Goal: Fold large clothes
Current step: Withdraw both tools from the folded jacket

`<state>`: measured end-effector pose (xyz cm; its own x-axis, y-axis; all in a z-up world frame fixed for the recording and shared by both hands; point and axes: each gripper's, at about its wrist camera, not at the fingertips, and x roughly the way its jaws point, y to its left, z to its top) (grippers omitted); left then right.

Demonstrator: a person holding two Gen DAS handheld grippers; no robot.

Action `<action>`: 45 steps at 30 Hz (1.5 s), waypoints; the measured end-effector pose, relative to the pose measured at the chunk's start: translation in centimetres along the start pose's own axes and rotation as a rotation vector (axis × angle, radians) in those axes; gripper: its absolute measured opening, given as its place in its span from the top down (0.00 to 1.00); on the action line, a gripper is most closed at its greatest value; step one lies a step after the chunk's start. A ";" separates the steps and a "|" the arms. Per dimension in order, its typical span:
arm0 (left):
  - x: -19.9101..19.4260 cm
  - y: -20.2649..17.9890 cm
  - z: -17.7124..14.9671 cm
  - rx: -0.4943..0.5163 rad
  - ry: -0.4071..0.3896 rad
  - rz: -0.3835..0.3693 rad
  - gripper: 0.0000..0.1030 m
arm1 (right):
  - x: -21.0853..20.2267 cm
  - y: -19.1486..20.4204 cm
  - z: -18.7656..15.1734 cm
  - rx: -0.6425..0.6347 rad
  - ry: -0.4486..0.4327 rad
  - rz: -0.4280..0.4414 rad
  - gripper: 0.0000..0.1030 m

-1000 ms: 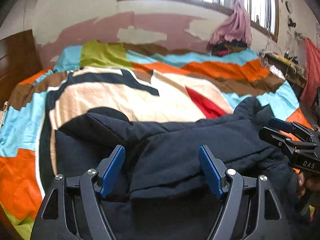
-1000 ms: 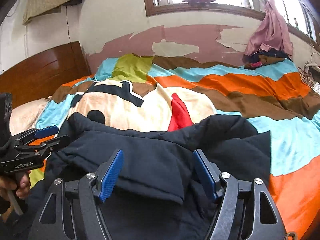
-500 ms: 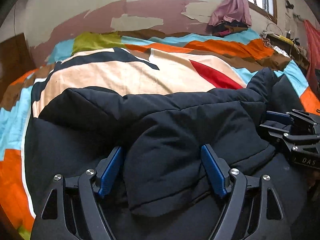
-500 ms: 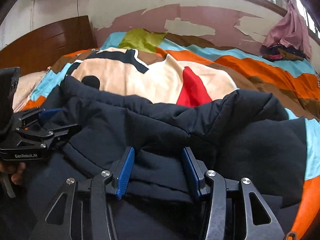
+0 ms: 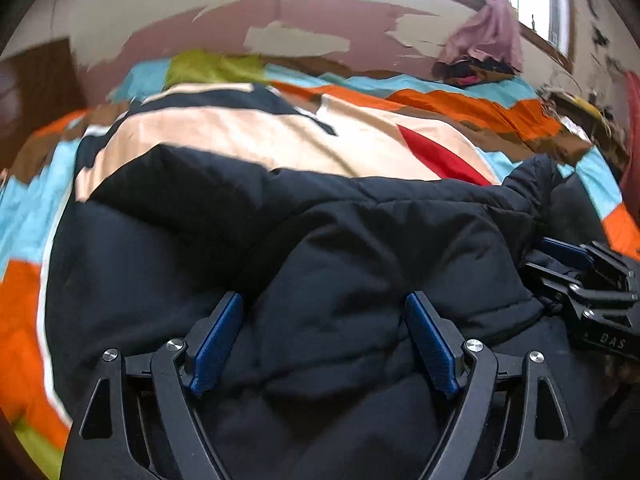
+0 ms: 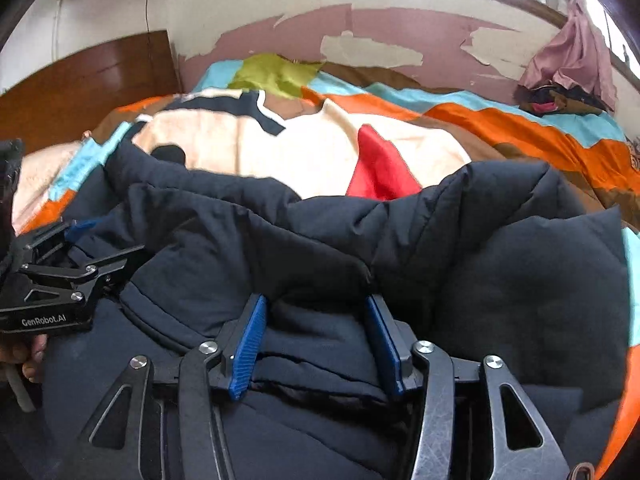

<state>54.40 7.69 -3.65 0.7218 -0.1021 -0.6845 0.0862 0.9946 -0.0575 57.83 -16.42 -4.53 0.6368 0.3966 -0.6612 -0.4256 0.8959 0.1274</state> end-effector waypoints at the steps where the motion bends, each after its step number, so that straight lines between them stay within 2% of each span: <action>1: -0.6 0.2 0.0 -0.016 0.003 -0.006 0.23 | -0.9 -0.1 -0.2 0.017 -0.012 -0.007 0.40; 5: -3.2 0.3 0.0 -0.065 0.004 -0.003 0.23 | -4.6 0.1 -0.7 0.034 -0.038 -0.035 0.37; 9: -6.4 0.0 0.0 -0.111 0.002 -0.038 0.22 | -7.8 0.5 -0.6 0.022 -0.060 -0.045 0.17; 11: -8.2 -0.2 0.0 -0.141 -0.008 -0.063 0.14 | -9.8 1.0 -0.3 0.019 -0.079 -0.045 0.13; 12: -9.1 -0.3 0.1 -0.156 -0.015 -0.075 0.11 | -10.5 1.2 -0.2 0.019 -0.083 -0.045 0.08; 16: -12.9 -0.9 0.2 -0.189 -0.025 -0.108 0.10 | -13.9 2.2 -0.1 0.024 -0.105 -0.049 0.01; 24: -20.4 -3.7 -1.3 -0.112 -0.079 -0.116 0.09 | -21.1 4.5 -1.4 0.014 -0.162 -0.033 0.00; 30: -25.0 -5.6 -4.3 -0.052 -0.136 -0.020 0.09 | -26.0 5.9 -3.7 0.003 -0.190 -0.034 0.00; 36: -28.2 -6.3 -7.5 -0.017 -0.163 -0.004 0.09 | -29.8 7.1 -6.3 0.000 -0.209 -0.036 0.00; 45: -32.6 -7.1 -12.6 -0.029 -0.180 0.015 0.09 | -34.6 9.1 -11.1 0.034 -0.225 -0.024 0.00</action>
<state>21.58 4.19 9.89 0.8344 -0.0858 -0.5444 0.0565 0.9959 -0.0704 24.80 -24.19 11.28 0.7757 0.4062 -0.4829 -0.3889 0.9104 0.1411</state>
